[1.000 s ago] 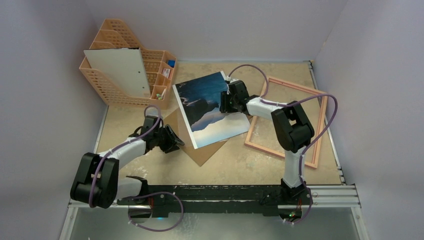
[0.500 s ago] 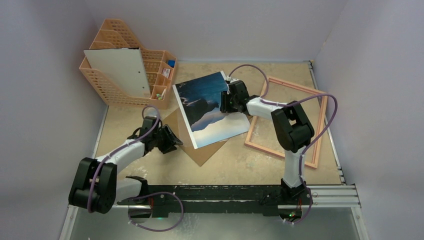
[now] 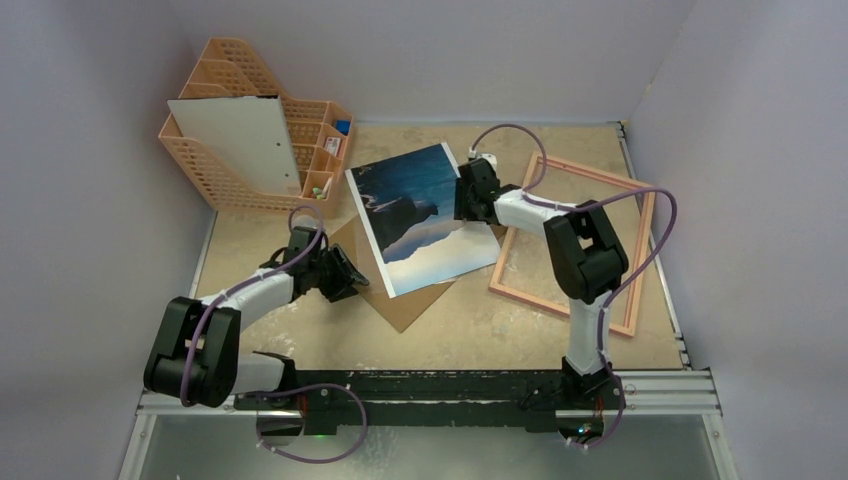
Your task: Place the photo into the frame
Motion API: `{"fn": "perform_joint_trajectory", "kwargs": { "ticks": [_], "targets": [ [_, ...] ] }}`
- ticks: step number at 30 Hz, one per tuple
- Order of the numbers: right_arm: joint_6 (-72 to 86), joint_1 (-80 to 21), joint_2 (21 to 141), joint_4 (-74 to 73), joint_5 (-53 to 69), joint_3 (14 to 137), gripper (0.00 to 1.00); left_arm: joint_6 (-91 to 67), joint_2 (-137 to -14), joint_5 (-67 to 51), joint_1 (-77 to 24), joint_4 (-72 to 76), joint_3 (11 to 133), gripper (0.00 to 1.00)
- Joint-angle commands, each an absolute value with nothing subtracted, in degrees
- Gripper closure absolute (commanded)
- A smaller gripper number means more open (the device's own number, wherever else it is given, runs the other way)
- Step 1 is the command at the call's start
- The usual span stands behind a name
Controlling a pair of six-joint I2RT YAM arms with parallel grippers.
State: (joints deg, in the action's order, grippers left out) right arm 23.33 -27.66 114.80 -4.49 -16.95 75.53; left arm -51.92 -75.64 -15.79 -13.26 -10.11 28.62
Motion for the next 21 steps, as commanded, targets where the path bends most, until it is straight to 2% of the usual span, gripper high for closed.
{"fn": "perform_joint_trajectory", "kwargs": {
  "ticks": [1, 5, 12, 21],
  "targets": [
    [25.95, -24.62, 117.6, -11.67, -19.64, 76.45, 0.37, -49.76, -77.61, -6.81, -13.27, -17.11, 25.57, 0.57],
    [24.59, -22.86, 117.79, -10.26, -14.05, 75.02, 0.36, -49.52, -77.69, -6.75, -13.27, -16.77, 25.31, 0.57],
    [21.93, -22.59, 117.55, -9.23, 4.04, 71.61, 0.4, -49.66, -77.06, -10.34, -13.18, -11.8, 23.28, 0.57],
    [21.14, -22.59, 118.56, -6.27, 15.63, 68.03, 0.42, -49.46, -75.01, -9.94, -11.77, -8.28, 18.23, 0.59]
  ]
}}
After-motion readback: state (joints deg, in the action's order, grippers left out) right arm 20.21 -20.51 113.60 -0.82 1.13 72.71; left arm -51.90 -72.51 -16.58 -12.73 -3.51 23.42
